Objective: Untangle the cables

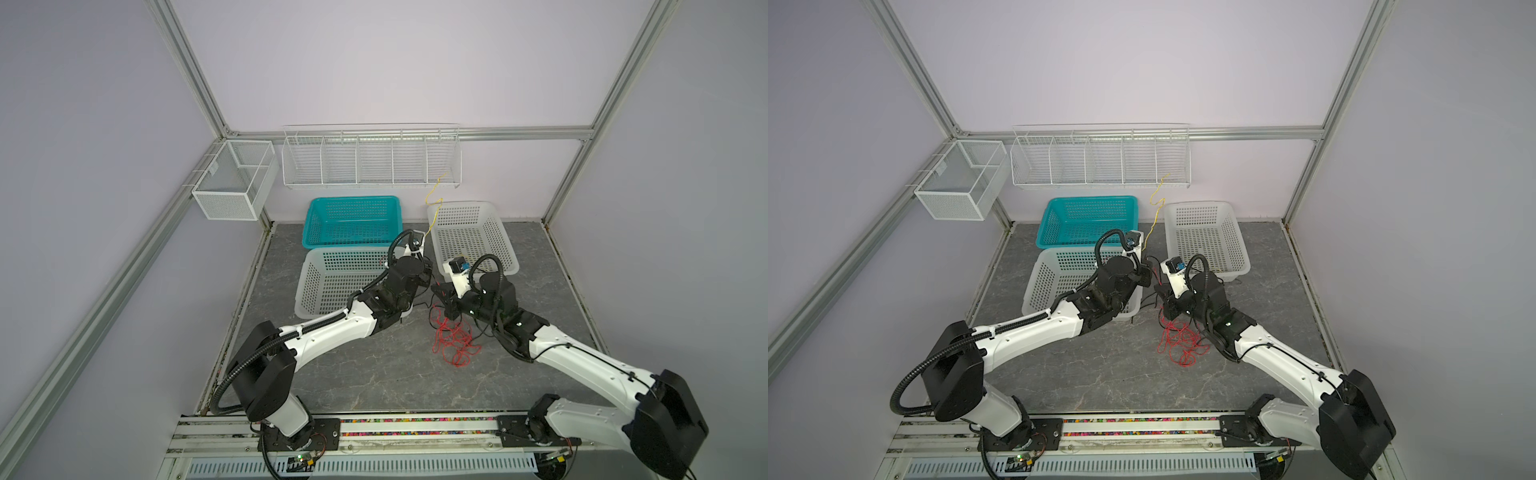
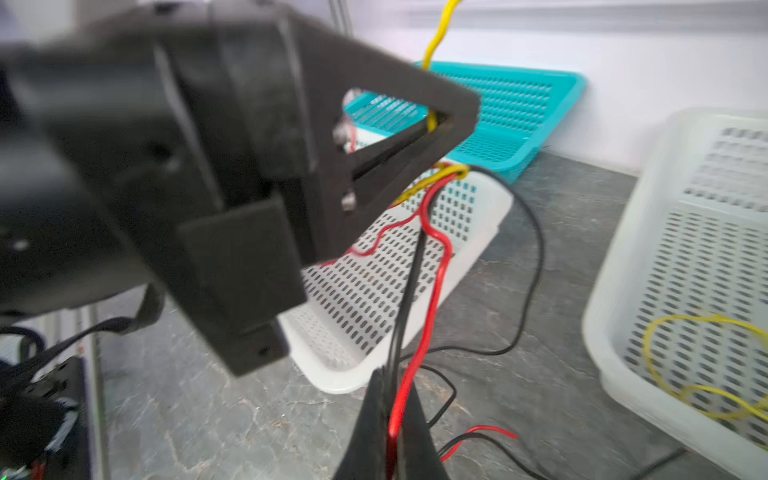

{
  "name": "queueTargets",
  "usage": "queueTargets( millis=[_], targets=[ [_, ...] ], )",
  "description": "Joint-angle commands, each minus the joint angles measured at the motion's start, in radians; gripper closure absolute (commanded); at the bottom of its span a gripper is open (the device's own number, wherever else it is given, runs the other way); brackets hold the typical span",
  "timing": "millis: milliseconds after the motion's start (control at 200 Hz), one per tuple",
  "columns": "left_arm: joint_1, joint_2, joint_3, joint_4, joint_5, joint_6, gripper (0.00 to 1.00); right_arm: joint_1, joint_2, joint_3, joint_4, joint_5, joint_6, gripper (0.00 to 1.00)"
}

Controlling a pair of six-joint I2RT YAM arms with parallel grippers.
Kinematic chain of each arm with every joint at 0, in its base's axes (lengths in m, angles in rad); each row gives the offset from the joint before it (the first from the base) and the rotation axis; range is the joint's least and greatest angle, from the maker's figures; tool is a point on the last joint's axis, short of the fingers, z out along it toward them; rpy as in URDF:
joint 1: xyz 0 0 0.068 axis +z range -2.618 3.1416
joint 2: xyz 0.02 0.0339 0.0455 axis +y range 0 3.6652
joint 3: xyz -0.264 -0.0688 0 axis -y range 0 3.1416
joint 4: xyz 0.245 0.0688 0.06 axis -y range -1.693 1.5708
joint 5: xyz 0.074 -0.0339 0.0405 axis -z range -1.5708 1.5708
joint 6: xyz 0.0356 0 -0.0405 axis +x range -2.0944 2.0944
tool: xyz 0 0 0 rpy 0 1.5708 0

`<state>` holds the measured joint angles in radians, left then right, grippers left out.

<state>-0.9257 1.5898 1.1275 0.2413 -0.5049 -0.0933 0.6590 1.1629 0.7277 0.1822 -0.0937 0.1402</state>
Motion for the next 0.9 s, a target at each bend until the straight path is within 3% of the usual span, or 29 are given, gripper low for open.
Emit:
queueTargets(
  millis=[0,110,195,350,620,805,895],
  targets=[
    [0.013,-0.006,-0.048,-0.042,0.008,0.01,1.0,-0.004,-0.049,0.036,-0.07,0.215,-0.015,0.94],
    [0.012,-0.055,-0.108,-0.022,0.116,0.052,1.0,-0.027,-0.041,0.053,-0.129,0.319,-0.009,0.94],
    [0.014,-0.097,-0.131,-0.037,0.201,0.095,1.0,-0.055,-0.025,0.057,-0.167,0.333,0.011,0.94],
    [0.015,-0.141,-0.151,-0.103,0.249,0.152,1.0,-0.102,-0.019,0.036,-0.206,0.363,0.065,0.94],
    [0.026,-0.184,-0.195,-0.03,0.088,0.102,1.0,-0.137,-0.031,-0.01,-0.261,0.401,0.097,0.94],
    [0.027,-0.147,-0.139,-0.005,-0.094,0.09,1.0,-0.11,-0.098,-0.122,-0.131,0.157,0.029,0.94],
    [0.028,-0.11,-0.087,-0.045,-0.111,0.101,1.0,-0.089,-0.163,-0.163,-0.083,0.062,-0.004,0.94]
  ],
)
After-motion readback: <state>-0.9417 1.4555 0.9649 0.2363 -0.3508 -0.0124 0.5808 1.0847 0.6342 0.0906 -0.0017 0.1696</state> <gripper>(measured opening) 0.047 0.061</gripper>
